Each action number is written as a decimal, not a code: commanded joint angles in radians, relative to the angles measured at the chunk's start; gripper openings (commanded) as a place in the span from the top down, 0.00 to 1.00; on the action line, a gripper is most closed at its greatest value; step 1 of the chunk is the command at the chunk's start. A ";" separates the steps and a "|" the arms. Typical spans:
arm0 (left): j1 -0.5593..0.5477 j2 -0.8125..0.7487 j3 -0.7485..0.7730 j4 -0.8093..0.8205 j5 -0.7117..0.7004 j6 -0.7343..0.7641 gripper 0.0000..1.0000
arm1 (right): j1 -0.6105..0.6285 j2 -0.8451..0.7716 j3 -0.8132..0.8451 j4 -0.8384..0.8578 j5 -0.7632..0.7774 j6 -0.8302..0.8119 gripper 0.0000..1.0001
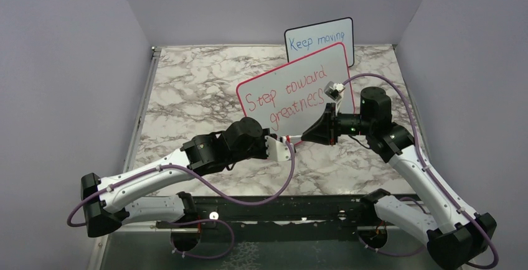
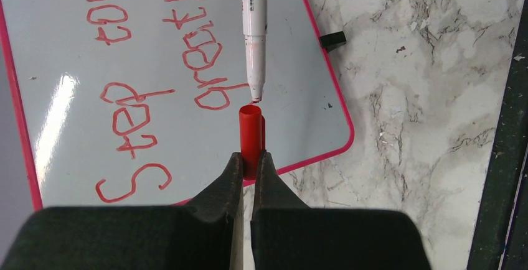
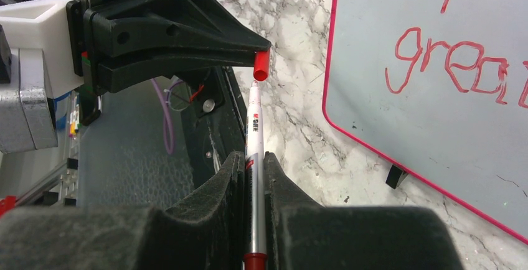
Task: Write a sentence on the whiteboard
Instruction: Close the whiteboard marker at the center of the board.
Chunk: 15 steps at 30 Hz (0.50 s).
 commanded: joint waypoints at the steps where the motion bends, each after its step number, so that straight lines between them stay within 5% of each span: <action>1: -0.009 -0.002 0.040 0.000 0.008 0.004 1.00 | 0.006 0.006 0.017 -0.006 -0.017 -0.004 1.00; 15: -0.017 0.017 0.055 0.001 0.041 -0.006 1.00 | 0.007 0.020 0.013 0.005 -0.014 0.006 1.00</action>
